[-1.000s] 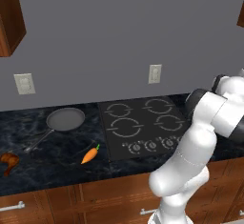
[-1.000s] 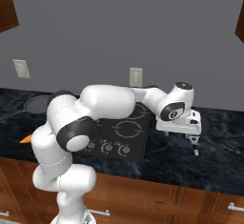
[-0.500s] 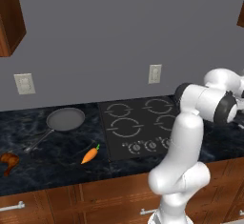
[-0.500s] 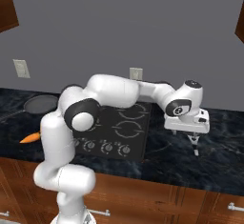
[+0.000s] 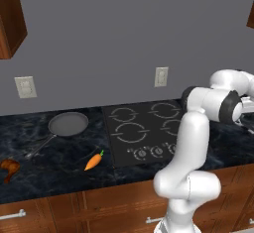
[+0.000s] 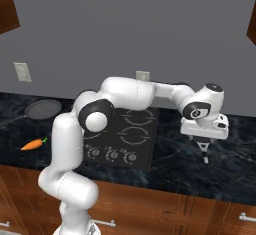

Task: Place both pans onto different burners. Then place the carrot and the chicken drumstick on different pans.

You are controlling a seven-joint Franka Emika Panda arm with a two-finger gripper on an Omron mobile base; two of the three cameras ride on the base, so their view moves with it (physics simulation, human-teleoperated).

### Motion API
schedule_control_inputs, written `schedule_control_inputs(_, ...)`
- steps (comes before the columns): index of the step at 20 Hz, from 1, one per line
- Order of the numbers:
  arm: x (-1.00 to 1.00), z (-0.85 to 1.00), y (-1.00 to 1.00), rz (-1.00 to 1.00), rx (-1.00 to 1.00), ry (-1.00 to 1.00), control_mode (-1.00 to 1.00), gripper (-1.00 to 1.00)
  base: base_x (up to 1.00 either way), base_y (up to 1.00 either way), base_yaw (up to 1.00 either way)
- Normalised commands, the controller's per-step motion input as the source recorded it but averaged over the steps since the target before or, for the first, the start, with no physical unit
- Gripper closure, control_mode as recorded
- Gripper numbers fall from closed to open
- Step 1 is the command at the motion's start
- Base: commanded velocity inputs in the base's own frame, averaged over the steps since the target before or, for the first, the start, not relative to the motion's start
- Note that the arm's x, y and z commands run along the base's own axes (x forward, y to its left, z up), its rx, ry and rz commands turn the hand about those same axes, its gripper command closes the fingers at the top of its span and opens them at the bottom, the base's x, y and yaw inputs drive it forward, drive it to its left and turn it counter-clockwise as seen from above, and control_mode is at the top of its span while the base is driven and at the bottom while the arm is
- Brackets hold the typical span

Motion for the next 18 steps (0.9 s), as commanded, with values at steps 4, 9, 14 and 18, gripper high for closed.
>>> schedule_control_inputs(4,0.14,-0.18,-0.07,0.0,0.0,0.0,-1.0,-1.0,0.0,0.0,0.0)
schedule_control_inputs(9,0.12,-0.27,-0.1,0.0,0.0,0.0,-1.0,-1.0,0.0,0.0,0.0)
schedule_control_inputs(14,0.11,-0.26,-0.12,0.0,0.0,0.0,-1.0,-1.0,0.0,0.0,0.0)
schedule_control_inputs(18,0.04,-0.22,-0.04,0.0,0.0,0.03,-1.0,-1.0,0.0,0.0,0.0)
